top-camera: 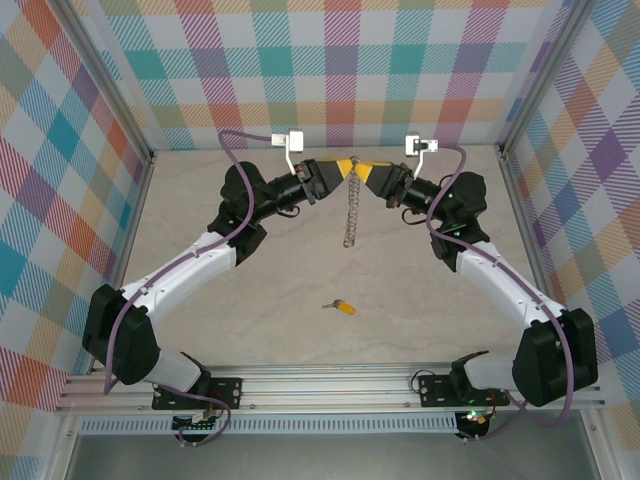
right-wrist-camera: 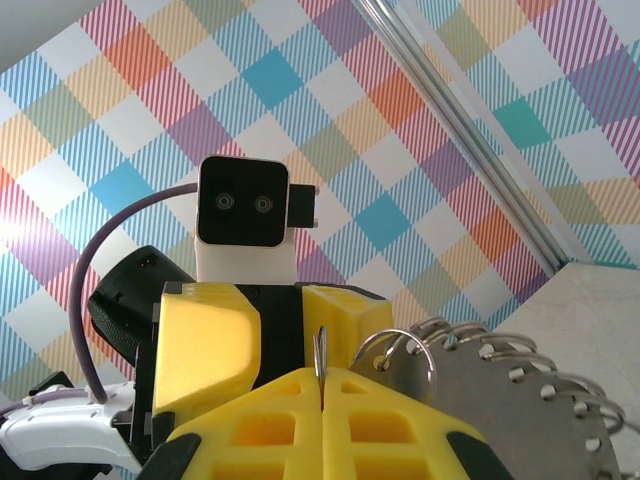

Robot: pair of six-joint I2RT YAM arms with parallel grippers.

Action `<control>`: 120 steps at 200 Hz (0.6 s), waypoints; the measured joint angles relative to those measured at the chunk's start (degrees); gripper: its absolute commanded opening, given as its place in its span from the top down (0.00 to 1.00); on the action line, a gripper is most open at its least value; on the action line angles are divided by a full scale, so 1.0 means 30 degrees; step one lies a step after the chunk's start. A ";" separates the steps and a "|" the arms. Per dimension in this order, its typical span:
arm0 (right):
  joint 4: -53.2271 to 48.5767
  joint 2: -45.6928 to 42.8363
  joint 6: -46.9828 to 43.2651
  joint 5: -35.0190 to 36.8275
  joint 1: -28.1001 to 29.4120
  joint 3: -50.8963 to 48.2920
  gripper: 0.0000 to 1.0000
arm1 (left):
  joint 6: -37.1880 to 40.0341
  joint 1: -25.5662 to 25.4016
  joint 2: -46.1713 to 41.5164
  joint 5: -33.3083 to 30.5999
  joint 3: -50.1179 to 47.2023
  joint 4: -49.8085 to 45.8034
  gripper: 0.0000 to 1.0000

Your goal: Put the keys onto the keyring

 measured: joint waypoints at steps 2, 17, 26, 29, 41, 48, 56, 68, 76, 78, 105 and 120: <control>0.0000 0.0000 0.0000 0.0000 0.0007 0.0000 1.00 | 0.0000 0.0000 0.0007 0.0007 0.0000 0.0000 0.68; 0.0000 0.0000 0.0000 0.0000 0.0036 0.0044 1.00 | 0.0000 0.0000 0.0044 0.0007 0.0022 -0.0007 0.71; 0.0000 0.0000 0.0000 0.0000 0.0051 0.0051 1.00 | -0.0007 0.0000 0.0066 0.0015 0.0044 -0.0022 0.72; 0.0000 0.0000 0.0000 0.0000 0.0051 0.0058 1.00 | 0.0007 0.0000 0.0080 0.0022 0.0051 -0.0022 0.73; -0.0015 -0.0007 0.0000 0.0000 0.0051 0.0073 1.00 | 0.0007 0.0000 0.0109 0.0022 0.0073 -0.0036 0.75; -0.0015 0.0000 0.0000 0.0000 0.0051 0.0073 1.00 | 0.0007 0.0000 0.0124 0.0036 0.0087 -0.0051 0.75; -0.0036 0.0000 -0.0007 0.0000 0.0058 0.0073 1.00 | 0.0007 0.0000 0.0131 0.0080 0.0095 -0.0073 0.76; -0.0117 0.0000 0.0000 0.0000 0.0087 0.0095 1.00 | 0.0007 0.0000 0.0131 0.0146 0.0095 -0.0080 0.76; -0.0138 0.0000 -0.0007 0.0000 0.0095 0.0102 1.00 | 0.0007 0.0000 0.0138 0.0153 0.0095 -0.0080 0.76; -0.0138 0.0000 -0.0007 0.0000 0.0102 0.0102 1.00 | 0.0015 0.0000 0.0138 0.0160 0.0102 -0.0080 0.76; -0.0146 0.0000 -0.0007 -0.0007 0.0109 0.0138 1.00 | 0.0015 -0.0007 0.0160 0.0160 0.0138 -0.0102 0.77; -0.0153 0.0000 -0.0015 -0.0022 0.0124 0.0146 1.00 | 0.0015 -0.0007 0.0168 0.0160 0.0175 -0.0109 0.78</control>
